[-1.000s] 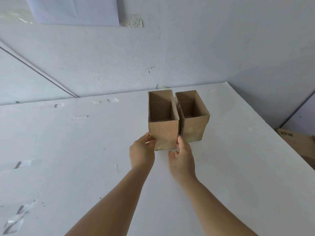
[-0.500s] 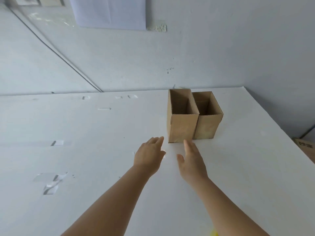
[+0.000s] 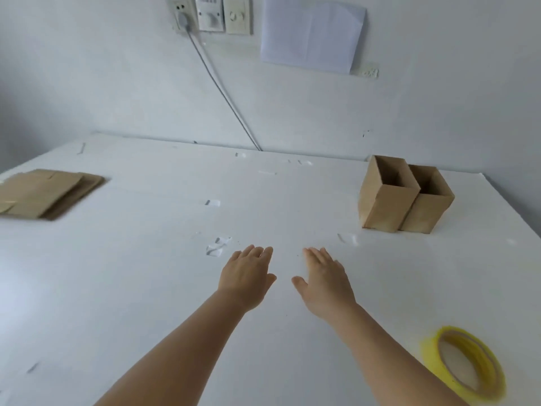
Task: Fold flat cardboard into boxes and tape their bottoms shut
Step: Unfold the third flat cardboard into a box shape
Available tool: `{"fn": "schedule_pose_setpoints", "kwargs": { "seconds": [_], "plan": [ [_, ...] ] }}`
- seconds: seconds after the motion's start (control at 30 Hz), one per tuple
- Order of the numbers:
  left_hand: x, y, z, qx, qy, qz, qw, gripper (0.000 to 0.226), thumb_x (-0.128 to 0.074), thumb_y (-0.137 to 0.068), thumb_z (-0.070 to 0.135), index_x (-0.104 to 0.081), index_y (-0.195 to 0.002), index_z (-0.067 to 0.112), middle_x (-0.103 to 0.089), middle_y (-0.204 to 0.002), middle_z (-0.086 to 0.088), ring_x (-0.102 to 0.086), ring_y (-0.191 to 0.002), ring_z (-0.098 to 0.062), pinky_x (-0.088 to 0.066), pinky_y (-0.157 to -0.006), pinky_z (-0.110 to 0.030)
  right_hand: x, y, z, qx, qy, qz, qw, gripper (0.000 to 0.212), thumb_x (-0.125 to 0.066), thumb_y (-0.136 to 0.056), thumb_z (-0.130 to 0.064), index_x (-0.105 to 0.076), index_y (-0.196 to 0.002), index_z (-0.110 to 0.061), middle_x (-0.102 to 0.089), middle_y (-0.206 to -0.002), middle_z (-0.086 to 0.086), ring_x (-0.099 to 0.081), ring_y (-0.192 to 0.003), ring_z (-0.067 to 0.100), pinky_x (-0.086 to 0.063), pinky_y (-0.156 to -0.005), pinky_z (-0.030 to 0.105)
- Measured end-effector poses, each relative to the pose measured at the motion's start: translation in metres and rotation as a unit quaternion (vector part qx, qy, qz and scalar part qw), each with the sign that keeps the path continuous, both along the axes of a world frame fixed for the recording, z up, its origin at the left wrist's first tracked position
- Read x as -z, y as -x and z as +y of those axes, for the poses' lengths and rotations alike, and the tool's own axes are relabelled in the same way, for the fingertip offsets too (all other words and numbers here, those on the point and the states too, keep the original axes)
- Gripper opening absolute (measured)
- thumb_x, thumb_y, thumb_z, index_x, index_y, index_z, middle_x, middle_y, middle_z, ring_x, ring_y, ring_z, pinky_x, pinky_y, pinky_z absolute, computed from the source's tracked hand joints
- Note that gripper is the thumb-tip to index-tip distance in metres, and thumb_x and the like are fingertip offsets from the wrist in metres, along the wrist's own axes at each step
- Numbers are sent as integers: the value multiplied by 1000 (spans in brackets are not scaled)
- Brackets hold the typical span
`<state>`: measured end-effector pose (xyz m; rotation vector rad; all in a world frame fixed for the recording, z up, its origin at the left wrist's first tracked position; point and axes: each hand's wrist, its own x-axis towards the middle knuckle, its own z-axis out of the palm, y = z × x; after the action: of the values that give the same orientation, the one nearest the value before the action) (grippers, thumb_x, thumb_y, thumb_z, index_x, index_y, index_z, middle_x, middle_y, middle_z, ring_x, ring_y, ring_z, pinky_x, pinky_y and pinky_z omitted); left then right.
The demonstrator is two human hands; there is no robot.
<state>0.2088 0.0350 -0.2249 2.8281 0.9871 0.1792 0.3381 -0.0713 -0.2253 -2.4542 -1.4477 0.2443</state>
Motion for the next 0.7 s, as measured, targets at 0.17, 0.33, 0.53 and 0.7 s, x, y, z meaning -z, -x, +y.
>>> {"fn": "schedule_pose_setpoints", "kwargs": {
  "seconds": [0.17,0.33,0.53,0.7],
  "plan": [
    [-11,108,5,-40,-11,-12,999,53,-46,-96,41,-33,-143,19,-50,-135,4,-41,-128,-16,-27,-105,-27,-12,98,19,-49,-6,8,999,62,-45,-97,-39,-21,-148,-14,-25,-155,-2,-11,-146,20,-12,-116,36],
    [-23,211,13,-99,-12,-32,995,55,-45,-97,40,-33,-146,18,-46,-142,3,-38,-133,-16,-25,-108,-27,-23,189,42,-101,-14,6,995,63,-43,-97,-40,-19,-149,-13,-23,-156,-1,-11,-146,18,-11,-116,34],
    [-32,315,27,-169,-21,-38,985,57,-44,-97,41,-31,-148,19,-43,-147,3,-36,-136,-16,-24,-110,-29,-32,281,74,-161,-19,11,987,64,-42,-98,-40,-17,-150,-13,-21,-157,-2,-9,-146,19,-10,-116,35],
    [-35,374,50,-229,-20,-45,972,57,-44,-97,41,-30,-148,20,-42,-147,3,-36,-136,-18,-25,-111,-30,-35,334,109,-210,-5,3,978,64,-41,-98,-40,-15,-150,-14,-18,-158,-1,-8,-147,19,-9,-117,35]
  ]
}}
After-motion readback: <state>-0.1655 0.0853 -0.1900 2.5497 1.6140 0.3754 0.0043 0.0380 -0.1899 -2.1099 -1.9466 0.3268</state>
